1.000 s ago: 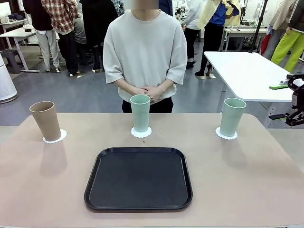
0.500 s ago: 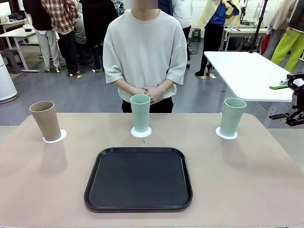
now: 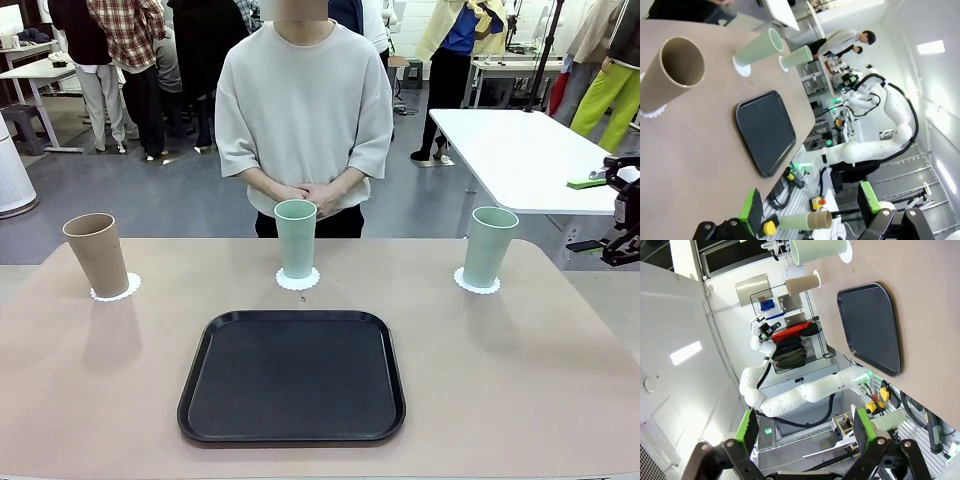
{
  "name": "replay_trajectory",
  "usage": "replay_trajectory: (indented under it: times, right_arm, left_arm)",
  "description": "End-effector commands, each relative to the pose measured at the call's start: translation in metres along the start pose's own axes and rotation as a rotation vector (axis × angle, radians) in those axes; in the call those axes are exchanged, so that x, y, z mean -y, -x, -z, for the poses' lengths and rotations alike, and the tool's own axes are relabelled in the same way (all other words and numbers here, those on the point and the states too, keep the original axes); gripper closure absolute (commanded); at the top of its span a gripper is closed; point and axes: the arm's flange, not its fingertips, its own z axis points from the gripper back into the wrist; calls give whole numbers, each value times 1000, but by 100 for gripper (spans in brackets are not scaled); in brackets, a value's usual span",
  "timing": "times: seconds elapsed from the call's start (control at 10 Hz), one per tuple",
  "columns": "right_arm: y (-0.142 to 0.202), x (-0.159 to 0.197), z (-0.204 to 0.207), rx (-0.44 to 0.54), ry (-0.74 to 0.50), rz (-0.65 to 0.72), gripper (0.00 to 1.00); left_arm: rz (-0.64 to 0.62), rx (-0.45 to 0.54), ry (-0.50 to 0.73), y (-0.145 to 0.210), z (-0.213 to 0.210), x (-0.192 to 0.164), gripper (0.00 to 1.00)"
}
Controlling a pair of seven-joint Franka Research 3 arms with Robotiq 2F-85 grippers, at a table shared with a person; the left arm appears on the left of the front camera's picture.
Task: Place coasters on the table and set cups on them.
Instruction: Take one Reusable plastic cup from the Flat Tray and place it on a coaster set by the human.
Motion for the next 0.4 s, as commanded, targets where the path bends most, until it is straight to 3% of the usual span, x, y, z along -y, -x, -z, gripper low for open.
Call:
replay_trajectory:
  times: [0.0,0.3]
  right_arm:
    - [0,-1,1,1,-22,-4,0]
    - [0,-1,1,1,-22,-4,0]
  left_arm:
    - [-9,8,-10,0,-3,1,0]
    - [-9,8,-10,0,-3,1,0]
